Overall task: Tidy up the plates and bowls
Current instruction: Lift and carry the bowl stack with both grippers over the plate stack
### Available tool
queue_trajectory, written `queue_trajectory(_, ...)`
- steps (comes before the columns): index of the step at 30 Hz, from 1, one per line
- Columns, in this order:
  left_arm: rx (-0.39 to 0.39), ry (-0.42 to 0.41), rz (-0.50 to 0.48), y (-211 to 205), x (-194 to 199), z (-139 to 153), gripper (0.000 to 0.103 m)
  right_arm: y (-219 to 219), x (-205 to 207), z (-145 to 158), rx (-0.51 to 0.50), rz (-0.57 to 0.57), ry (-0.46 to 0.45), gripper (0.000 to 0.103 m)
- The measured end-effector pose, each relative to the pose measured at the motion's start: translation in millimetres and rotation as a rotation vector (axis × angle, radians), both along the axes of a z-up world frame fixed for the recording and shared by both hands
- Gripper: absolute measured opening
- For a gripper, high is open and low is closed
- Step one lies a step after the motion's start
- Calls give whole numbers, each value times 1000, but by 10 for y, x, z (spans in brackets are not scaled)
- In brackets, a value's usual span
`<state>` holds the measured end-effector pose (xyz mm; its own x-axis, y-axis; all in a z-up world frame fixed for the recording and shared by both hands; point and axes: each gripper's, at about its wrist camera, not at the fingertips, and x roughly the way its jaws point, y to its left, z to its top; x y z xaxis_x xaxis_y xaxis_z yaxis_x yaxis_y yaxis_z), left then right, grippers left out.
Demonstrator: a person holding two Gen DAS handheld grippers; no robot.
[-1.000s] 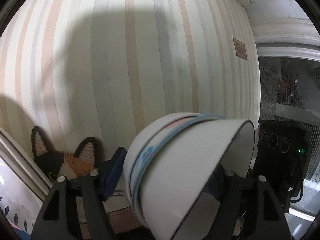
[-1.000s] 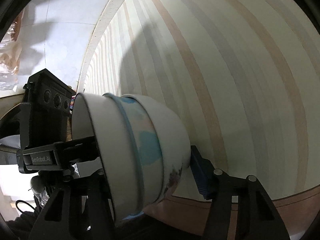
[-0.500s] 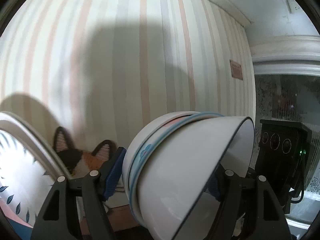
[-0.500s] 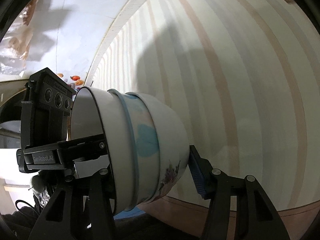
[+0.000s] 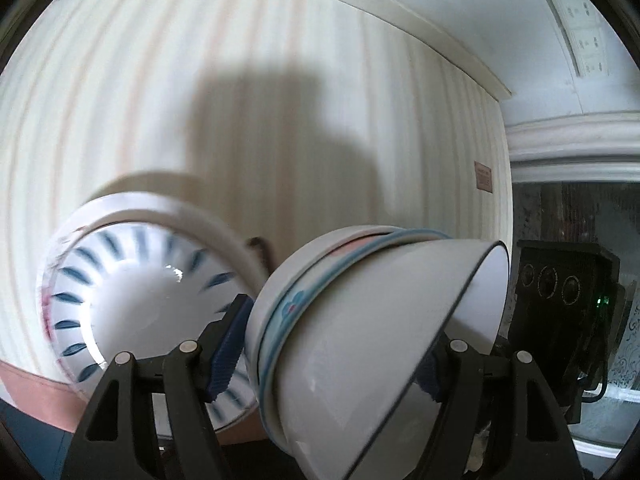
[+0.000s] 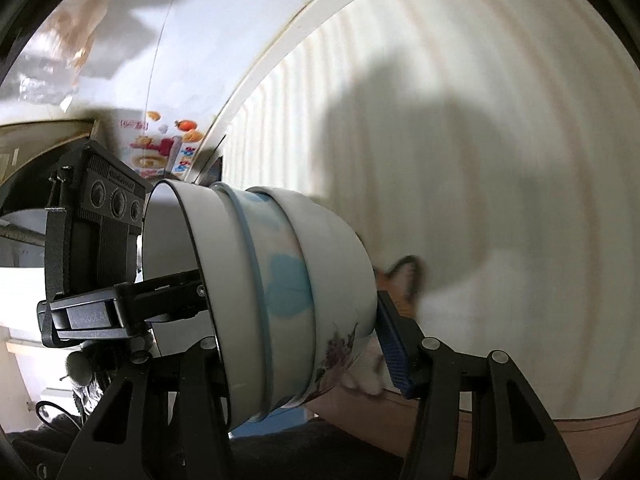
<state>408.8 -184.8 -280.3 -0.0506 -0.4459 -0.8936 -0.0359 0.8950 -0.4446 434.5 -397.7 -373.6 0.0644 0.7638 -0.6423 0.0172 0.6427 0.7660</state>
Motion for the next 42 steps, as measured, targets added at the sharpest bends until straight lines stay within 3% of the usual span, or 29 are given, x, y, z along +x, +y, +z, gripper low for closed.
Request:
queue_trajectory(10, 12, 1, 79, 828, -172, -34, 70, 819, -80, -92, 20, 67, -6, 56)
queue_trajectory(16, 8, 12, 117, 1072, -180, -168, 70, 1131, -114, -188, 14, 101, -6, 56)
queue_trajectory(27, -20, 19, 159, 1282, -99, -348, 70, 1365, -1, -339, -38, 131, -16, 56)
queue_trajectory(42, 31, -21, 93, 1211, -100, -308, 70, 1479, -21, -351, -88, 121, 24, 56)
